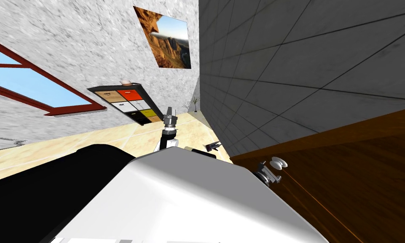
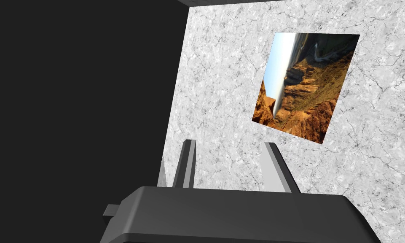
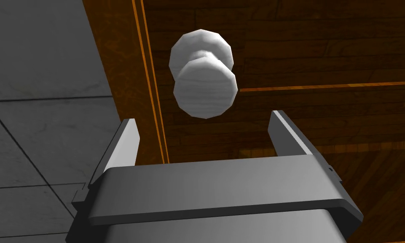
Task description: Pull the door open
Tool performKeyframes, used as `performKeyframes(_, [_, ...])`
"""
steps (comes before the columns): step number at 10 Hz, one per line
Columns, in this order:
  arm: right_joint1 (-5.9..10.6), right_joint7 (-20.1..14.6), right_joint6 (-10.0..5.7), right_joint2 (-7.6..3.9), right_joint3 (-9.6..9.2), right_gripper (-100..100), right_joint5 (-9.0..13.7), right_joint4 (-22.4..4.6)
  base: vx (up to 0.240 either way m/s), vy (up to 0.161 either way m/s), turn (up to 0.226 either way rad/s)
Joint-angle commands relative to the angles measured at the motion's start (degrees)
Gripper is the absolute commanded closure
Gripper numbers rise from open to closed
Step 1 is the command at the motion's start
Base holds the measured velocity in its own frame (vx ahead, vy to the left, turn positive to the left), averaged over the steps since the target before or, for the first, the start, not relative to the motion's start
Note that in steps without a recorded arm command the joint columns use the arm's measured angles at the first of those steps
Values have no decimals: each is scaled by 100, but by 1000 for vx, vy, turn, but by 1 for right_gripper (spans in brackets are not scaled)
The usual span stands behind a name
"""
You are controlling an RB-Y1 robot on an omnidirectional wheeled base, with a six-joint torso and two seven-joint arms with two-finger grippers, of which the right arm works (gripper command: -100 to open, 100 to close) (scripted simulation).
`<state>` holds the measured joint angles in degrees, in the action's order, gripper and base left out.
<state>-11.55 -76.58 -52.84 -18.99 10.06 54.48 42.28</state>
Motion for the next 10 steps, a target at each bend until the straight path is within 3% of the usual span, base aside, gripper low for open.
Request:
performKeyframes(1, [-53, -185, -19, -82, -70, -100, -52, -63, 145, -124, -94])
performKeyframes(4, [-102, -363, -44, -166, -141, -100, -100, -131, 99, -122, 30])
performKeyframes(10, [-106, -376, -46, -173, -146, -100, -104, -136, 3, 3, 2])
